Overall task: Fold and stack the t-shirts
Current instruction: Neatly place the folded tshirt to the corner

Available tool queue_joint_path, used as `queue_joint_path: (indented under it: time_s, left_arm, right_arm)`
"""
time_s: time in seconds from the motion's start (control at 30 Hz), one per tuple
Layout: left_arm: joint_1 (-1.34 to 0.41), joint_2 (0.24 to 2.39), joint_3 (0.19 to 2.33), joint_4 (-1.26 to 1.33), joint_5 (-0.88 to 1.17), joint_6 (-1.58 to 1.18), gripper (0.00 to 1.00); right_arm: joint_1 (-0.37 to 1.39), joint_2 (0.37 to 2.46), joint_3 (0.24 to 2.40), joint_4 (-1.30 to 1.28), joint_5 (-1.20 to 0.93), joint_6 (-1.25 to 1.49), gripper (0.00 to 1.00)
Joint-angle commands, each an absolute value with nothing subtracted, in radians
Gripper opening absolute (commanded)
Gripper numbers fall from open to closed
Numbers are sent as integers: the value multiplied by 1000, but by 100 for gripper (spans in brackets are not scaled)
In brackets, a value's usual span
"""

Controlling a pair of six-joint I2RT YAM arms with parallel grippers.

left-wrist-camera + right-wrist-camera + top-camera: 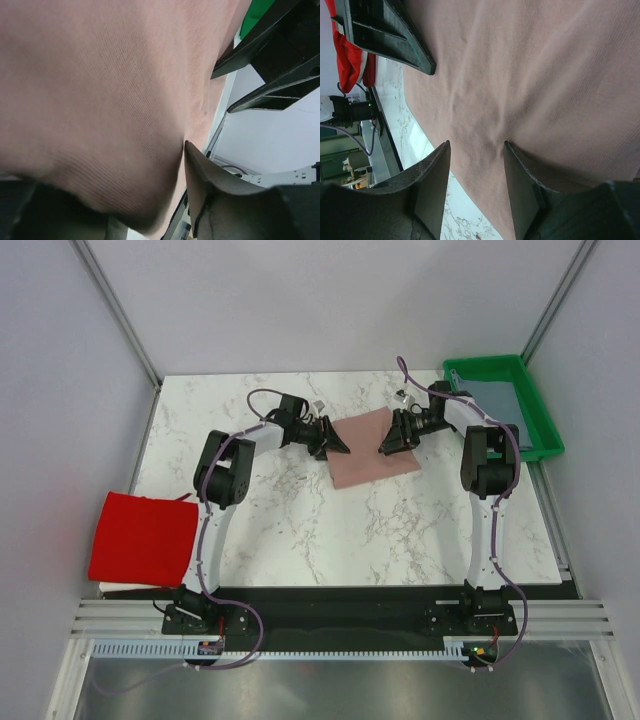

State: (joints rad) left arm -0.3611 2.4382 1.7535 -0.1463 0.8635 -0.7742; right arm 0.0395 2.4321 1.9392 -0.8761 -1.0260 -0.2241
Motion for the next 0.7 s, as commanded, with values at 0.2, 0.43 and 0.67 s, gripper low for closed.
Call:
queue_joint_path:
  time_s: [0.2, 0.43, 0.67]
  left_arm:
    - [-379, 2386, 1720, -205, 844, -678, 17]
    - [-321, 2270, 1649, -458, 838, -390, 2]
    - [-239, 2142, 1618, -877, 760, 41, 2]
  right_arm:
    - [41, 2333, 1887, -861, -1048, -252, 54]
    - [5, 2231, 1878, -874, -1052, -261, 53]
    - [-55, 2161, 1870, -926, -1048, -327, 52]
